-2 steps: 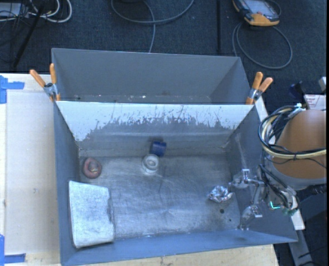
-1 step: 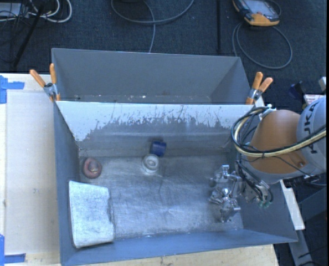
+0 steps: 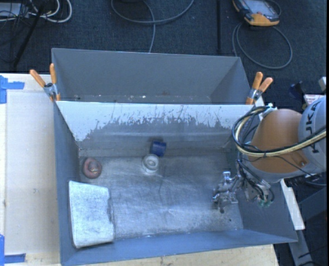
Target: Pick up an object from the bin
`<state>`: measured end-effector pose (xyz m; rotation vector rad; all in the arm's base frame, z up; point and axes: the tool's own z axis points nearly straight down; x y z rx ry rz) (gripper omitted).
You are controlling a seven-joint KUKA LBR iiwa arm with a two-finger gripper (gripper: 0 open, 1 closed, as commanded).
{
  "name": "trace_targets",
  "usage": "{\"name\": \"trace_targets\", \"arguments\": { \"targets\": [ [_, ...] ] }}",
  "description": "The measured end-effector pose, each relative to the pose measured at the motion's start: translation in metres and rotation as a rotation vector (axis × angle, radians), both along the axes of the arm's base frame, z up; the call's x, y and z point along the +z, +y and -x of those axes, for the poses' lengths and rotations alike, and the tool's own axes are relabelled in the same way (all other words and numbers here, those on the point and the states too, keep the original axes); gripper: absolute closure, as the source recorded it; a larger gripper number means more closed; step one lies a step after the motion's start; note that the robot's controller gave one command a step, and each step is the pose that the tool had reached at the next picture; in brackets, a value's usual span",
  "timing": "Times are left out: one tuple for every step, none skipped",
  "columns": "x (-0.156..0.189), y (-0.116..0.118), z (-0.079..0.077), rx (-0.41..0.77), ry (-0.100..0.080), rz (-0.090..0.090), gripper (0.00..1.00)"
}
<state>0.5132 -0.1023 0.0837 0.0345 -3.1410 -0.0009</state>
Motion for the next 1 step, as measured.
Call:
{"name": "trace_targets", "arguments": {
  "targets": [
    [0.1454, -0.0122, -0.0176, 0.168, -0.009, 0.003, 1.0]
  ]
}}
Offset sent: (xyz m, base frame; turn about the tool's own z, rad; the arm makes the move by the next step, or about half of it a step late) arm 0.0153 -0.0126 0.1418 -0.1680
